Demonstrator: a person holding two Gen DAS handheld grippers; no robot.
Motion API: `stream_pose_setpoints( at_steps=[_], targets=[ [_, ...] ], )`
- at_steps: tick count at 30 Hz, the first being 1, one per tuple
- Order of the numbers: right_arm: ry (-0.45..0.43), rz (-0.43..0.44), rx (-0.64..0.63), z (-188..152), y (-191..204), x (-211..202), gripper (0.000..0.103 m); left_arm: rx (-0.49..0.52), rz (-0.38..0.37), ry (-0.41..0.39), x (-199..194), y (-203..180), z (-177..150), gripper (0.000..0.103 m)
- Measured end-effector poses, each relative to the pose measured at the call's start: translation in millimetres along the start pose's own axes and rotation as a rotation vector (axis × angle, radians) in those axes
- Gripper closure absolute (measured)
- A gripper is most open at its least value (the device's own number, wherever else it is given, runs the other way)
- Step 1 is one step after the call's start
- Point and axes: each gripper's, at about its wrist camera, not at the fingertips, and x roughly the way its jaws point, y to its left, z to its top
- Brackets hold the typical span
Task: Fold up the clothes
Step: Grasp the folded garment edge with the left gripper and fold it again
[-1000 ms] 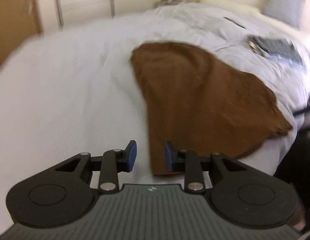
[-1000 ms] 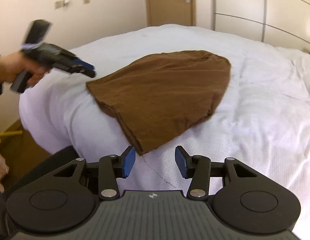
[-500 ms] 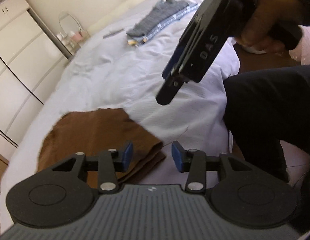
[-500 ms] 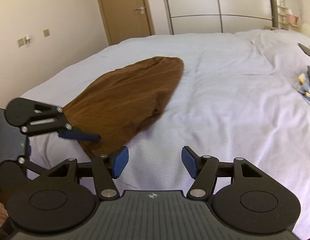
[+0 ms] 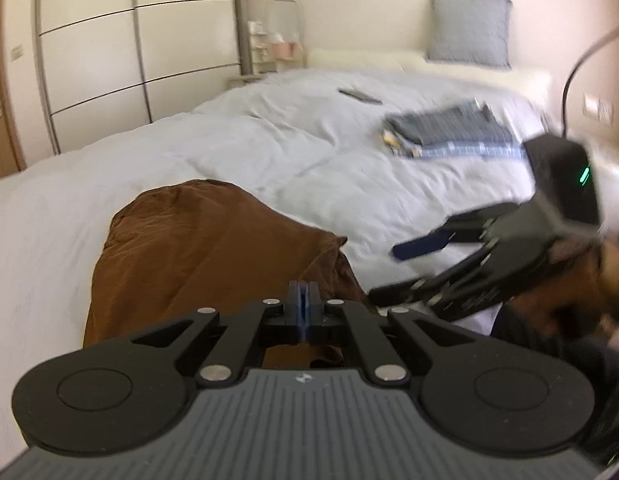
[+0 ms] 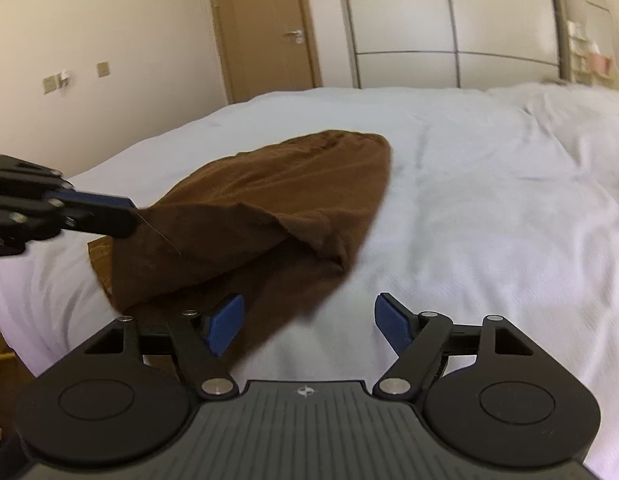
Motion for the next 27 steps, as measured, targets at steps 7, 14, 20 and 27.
stream_pose_setpoints(
  at_steps=[7,14,20,27],
  targets=[
    [-0.017,-0.061,-0.034,19,-4,49,0.028,-0.025,0.003,-0.021,-8,4,-1,0.103],
    [-0.108,-0.202,0.019,20,-44,23,0.028,0.016,-0.048,0.011,7,-16,-6,0.103],
    [-0.072,-0.238,0.118,6,-74,-1,0.025,0.115,-0.113,0.101,28,-51,-27,0.102],
    [-0.074,-0.192,0.086,-7,-59,-38,0.025,0.11,-0.012,0.102,-8,-37,-44,0.1]
  ],
)
